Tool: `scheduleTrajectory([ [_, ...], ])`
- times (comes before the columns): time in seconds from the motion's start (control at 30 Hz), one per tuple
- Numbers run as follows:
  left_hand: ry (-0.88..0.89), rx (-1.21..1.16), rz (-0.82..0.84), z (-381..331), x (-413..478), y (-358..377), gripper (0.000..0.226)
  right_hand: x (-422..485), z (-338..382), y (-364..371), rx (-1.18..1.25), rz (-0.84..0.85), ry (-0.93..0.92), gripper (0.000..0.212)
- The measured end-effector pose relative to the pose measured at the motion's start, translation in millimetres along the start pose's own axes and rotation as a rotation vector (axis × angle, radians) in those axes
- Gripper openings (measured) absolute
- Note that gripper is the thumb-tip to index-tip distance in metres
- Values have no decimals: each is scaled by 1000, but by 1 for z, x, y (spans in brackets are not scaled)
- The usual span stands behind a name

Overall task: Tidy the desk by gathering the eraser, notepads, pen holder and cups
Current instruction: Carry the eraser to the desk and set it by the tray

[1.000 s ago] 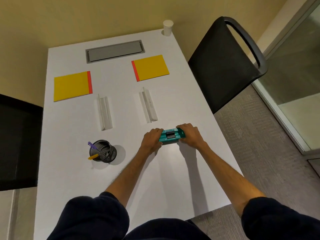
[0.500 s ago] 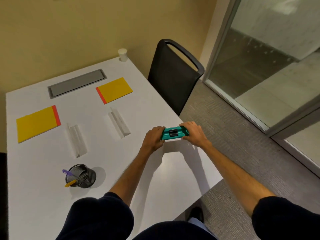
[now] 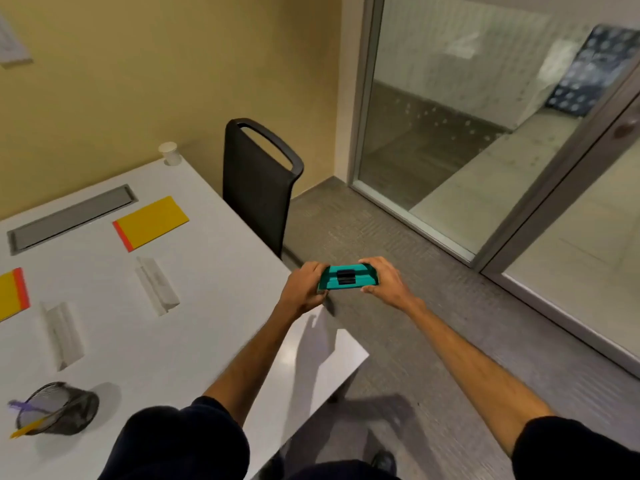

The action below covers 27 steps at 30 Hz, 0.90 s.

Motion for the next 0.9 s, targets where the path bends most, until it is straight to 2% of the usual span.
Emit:
scheduleTrajectory([
  [0.27,66,48,16,-69,71,36,57,8,-88,-64,18,19,16,64],
  [0.5,87,115,45,-87,136,47,57,40,-134,-92,22,1,49,64],
  [0.7,42,96,68,-75,199,59,58,101,-151,-122,-7,14,24,65],
  [0.9,-15,81,47,-27,282,60,59,202,-152,-146,-42,41,-15,64],
])
Point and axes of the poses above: each hand's wrist, its own x-axis towards the middle knuckle, its own y-axis out of the palm, z = x × y, the point moved 1 cm from there along x, towards the middle knuckle, and after that the axes turned 13 degrees about y, right-handed, at the moved point
